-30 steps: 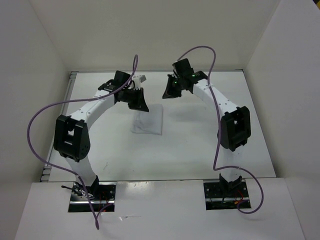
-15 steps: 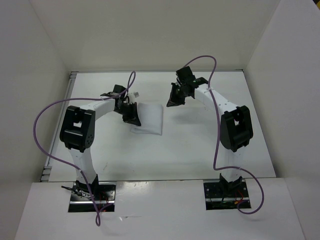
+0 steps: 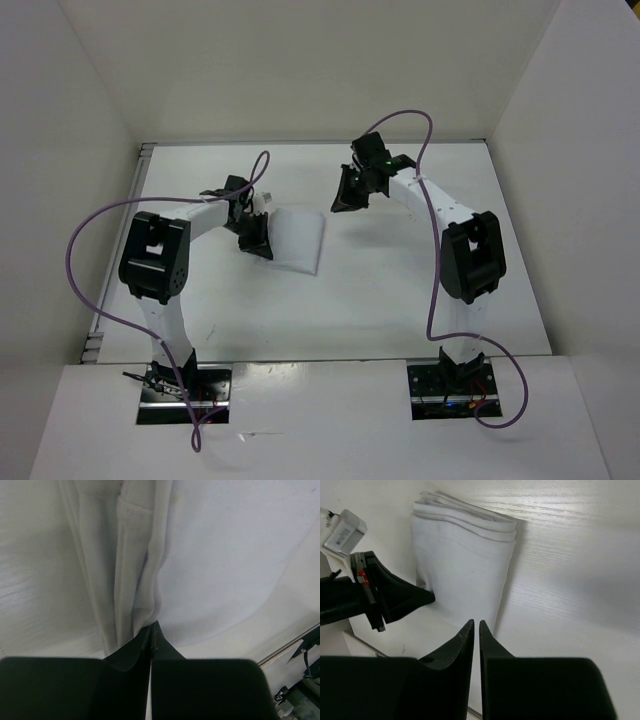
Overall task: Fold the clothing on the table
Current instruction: Fold the skirt
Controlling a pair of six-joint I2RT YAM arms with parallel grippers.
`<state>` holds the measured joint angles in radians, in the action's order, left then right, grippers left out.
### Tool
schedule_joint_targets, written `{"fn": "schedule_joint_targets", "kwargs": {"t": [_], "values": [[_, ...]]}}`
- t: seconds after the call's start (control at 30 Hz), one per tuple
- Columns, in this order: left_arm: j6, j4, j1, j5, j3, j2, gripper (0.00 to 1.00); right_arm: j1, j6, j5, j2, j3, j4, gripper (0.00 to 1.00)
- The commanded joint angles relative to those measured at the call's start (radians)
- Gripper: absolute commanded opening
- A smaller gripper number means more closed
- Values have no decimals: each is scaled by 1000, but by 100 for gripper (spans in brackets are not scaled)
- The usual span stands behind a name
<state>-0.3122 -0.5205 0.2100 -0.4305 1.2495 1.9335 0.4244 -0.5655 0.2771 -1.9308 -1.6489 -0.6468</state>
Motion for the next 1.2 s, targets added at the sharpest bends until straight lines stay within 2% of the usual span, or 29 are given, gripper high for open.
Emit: {"fn": "schedule_joint_targets", "kwargs": {"t": [0.0,0.07,0.1,0.13,0.17,0.2,0.37,0.47,0.57,0.6,0.63,0.73,0.83,1.1,1.13,1.17], "values": [[39,-53,-8,10,80,-57,2,19,16,8,38,-54,13,14],[28,-79,-8,10,134,-134,9,30,16,-27,52,-54,4,26],[39,-105,-8,10,187,-172,31,30,16,-53,65,-45,-8,33],[39,-114,-8,10,208,-191,35,30,25,-53,75,-45,-8,43],[48,-124,-8,19,220,-227,39,30,26,-67,101,-11,-8,47],[48,-124,-20,19,220,-247,49,30,26,-67,118,9,-8,52],[38,-56,-50,-79,99,-419,56,30,12,-99,237,179,13,55],[-2,3,-50,-63,13,-546,60,39,1,-131,325,279,24,55],[-14,14,-61,-11,-70,-623,78,50,-8,-159,403,375,33,56],[-15,14,-61,2,-82,-623,97,50,-8,-159,420,402,42,56],[-15,1,-61,45,-106,-623,100,50,-29,-170,458,455,42,56],[-25,-13,-61,108,-139,-657,100,50,-66,-170,513,549,53,59],[-47,-3,-70,130,-197,-715,100,50,-89,-170,539,613,64,62],[-77,7,-80,150,-242,-728,100,50,-77,-159,530,606,75,64],[-77,7,-80,150,-242,-728,100,50,-77,-159,515,606,75,69],[-77,7,-80,150,-233,-728,100,50,-62,-144,506,594,75,69]]}}
